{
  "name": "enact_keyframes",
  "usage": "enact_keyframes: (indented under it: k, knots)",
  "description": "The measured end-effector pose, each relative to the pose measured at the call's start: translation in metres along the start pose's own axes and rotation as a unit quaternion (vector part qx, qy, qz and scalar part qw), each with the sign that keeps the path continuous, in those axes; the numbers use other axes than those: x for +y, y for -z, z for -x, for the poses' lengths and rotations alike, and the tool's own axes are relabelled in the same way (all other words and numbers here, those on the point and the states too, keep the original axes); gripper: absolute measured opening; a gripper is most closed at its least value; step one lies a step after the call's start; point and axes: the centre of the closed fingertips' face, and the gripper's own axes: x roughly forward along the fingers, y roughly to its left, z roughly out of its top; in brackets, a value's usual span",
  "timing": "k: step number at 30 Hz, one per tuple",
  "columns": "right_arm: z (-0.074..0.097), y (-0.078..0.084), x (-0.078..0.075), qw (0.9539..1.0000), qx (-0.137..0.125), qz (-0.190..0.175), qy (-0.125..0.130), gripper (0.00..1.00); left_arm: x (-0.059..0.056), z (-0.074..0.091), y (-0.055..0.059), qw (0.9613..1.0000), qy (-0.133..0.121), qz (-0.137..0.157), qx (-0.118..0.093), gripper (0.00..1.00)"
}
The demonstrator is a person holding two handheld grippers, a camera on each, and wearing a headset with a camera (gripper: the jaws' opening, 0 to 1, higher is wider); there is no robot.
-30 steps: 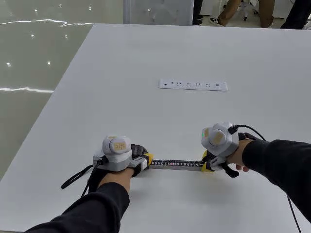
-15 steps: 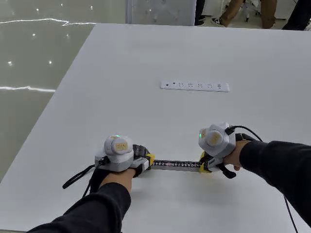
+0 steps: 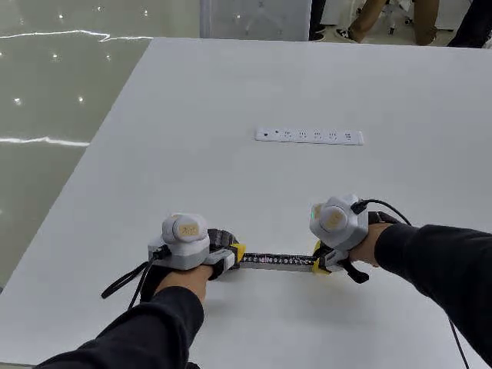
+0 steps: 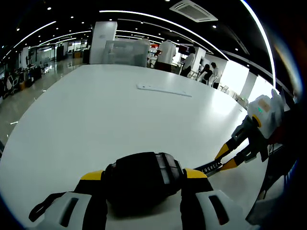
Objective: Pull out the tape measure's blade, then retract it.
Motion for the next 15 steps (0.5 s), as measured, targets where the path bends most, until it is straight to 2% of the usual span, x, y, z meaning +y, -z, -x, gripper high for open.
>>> enact_keyframes:
  k: [7, 11, 15]
  knots:
    - [-0.003, -0.007, -0.001, 1.0000, -0.007, -0.006, 0.000, 0.11, -0.001, 0.000, 0.000, 1.0000, -0.002, -0.004, 0.002, 0.57]
    - [-0.006, -0.016, 0.001, 0.9997, -0.020, -0.015, -0.001, 0.11, -0.001, 0.000, 0.000, 1.0000, 0.000, -0.003, 0.003, 0.57]
    - [-0.007, -0.020, 0.000, 0.9997, -0.019, -0.014, -0.003, 0.11, -0.001, 0.000, 0.000, 1.0000, -0.001, -0.003, 0.004, 0.57]
